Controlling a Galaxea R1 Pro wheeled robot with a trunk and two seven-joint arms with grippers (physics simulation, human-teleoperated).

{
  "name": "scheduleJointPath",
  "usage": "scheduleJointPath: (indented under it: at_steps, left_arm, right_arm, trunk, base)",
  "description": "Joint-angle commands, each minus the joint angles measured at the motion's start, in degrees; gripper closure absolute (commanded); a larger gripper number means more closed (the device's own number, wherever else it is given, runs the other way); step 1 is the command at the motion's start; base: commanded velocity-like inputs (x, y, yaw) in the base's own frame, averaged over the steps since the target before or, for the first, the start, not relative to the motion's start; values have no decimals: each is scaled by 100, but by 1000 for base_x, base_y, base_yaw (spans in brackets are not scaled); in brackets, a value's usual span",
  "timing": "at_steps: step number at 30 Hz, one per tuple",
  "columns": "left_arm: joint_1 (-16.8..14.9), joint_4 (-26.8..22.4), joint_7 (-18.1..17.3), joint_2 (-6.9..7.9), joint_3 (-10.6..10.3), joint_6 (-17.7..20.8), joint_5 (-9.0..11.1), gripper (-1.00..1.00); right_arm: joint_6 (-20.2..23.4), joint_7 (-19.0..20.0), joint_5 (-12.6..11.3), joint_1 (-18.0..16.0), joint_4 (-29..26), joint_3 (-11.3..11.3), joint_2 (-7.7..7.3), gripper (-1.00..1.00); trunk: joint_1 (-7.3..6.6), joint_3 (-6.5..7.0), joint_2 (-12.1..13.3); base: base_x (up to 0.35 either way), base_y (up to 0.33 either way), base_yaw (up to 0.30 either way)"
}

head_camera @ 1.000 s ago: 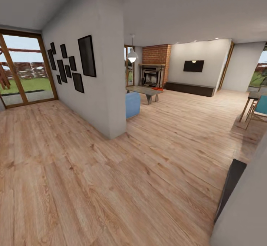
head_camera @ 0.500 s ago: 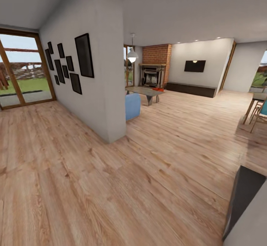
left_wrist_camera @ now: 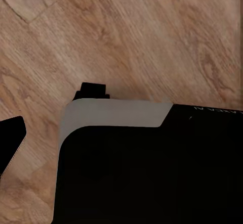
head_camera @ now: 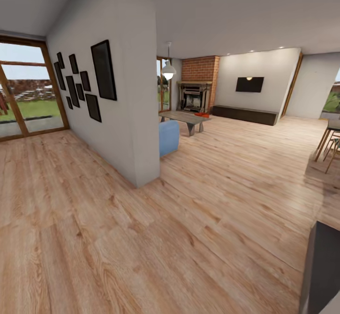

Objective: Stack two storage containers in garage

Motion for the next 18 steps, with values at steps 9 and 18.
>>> scheduleJointPath:
  at_steps: [9,18]
  left_arm:
    - [-5,8,-29,1,-2,-15,52,-100]
    - [-5,8,-29,-5,-3,-15,52,-100]
  right_arm:
    - [-33,-6,-48,-5,17,46,5,-100]
    - [-34,-6,-43,-8,17,50,5,-100]
  trunk:
    - [3,-6,-3]
    - [3,-6,-3]
  base:
    - [319,0,0]
    - [319,0,0]
